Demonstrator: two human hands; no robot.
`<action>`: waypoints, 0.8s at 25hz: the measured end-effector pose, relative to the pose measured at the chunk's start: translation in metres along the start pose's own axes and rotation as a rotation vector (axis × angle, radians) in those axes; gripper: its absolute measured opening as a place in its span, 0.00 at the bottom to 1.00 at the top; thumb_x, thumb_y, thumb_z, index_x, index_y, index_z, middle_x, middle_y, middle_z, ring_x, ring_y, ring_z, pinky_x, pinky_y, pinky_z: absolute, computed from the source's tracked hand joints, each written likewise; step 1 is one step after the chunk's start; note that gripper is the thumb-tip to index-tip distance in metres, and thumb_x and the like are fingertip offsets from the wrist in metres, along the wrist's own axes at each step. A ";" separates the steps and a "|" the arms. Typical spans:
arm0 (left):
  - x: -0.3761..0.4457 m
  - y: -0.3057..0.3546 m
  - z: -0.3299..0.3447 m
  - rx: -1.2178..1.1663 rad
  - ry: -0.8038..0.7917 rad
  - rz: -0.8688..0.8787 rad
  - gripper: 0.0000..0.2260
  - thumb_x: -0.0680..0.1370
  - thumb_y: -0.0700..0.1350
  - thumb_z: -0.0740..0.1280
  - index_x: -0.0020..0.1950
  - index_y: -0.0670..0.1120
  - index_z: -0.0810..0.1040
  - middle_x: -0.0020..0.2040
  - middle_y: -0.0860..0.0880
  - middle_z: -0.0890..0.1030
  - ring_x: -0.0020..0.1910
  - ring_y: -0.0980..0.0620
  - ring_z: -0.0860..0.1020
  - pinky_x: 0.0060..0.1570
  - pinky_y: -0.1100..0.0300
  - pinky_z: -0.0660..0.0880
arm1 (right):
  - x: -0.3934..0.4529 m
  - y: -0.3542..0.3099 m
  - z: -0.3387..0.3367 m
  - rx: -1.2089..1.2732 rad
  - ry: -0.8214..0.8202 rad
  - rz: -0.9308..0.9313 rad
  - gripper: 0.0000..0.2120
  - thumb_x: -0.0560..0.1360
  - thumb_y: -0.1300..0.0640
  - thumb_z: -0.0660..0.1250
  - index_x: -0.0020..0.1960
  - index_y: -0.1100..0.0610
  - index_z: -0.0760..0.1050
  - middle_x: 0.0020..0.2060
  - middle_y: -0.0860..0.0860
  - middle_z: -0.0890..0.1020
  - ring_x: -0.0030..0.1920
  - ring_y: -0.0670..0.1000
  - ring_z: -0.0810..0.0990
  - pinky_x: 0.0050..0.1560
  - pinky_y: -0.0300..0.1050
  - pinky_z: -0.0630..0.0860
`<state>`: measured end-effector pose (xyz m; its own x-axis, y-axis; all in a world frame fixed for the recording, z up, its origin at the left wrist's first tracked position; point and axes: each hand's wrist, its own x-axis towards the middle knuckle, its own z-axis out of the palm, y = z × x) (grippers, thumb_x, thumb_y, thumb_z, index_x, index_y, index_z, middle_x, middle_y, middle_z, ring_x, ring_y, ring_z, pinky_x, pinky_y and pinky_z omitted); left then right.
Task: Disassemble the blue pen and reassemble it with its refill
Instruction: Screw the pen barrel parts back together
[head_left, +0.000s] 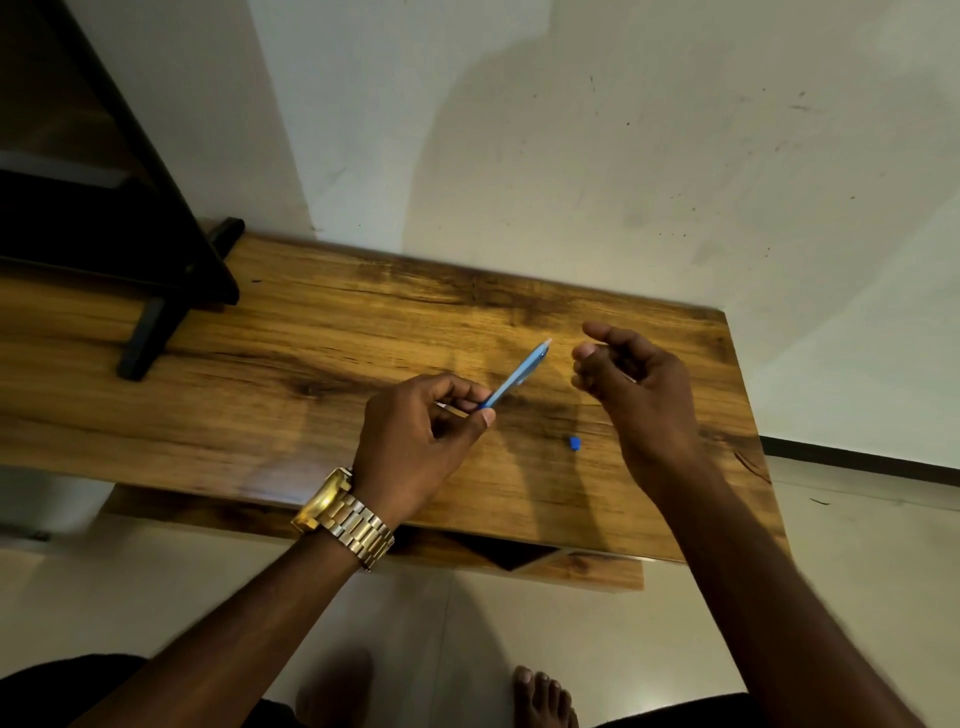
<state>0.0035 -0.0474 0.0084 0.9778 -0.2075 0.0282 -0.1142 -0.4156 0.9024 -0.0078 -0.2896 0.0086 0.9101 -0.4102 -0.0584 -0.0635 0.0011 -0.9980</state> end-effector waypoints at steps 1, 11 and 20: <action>-0.001 0.001 0.001 0.009 -0.005 0.016 0.08 0.76 0.45 0.79 0.54 0.52 0.88 0.47 0.57 0.87 0.46 0.63 0.85 0.43 0.72 0.79 | -0.001 -0.003 0.000 0.123 -0.008 0.004 0.09 0.81 0.61 0.74 0.61 0.55 0.86 0.50 0.56 0.90 0.49 0.50 0.89 0.52 0.43 0.85; -0.001 0.003 0.006 0.055 -0.025 0.044 0.08 0.76 0.44 0.80 0.54 0.52 0.88 0.48 0.58 0.87 0.47 0.64 0.84 0.44 0.73 0.79 | -0.009 -0.009 -0.002 0.158 -0.093 0.031 0.09 0.79 0.62 0.75 0.59 0.58 0.86 0.52 0.57 0.90 0.50 0.52 0.87 0.53 0.45 0.85; -0.002 0.003 0.005 0.050 -0.030 0.058 0.09 0.75 0.43 0.80 0.54 0.51 0.89 0.47 0.59 0.86 0.49 0.65 0.84 0.45 0.75 0.78 | -0.011 -0.009 -0.001 0.026 -0.119 -0.023 0.06 0.80 0.63 0.75 0.57 0.59 0.86 0.50 0.58 0.90 0.46 0.49 0.87 0.51 0.45 0.84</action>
<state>0.0005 -0.0530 0.0090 0.9636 -0.2589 0.0665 -0.1802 -0.4453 0.8771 -0.0176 -0.2863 0.0184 0.9534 -0.2994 -0.0363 -0.0325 0.0176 -0.9993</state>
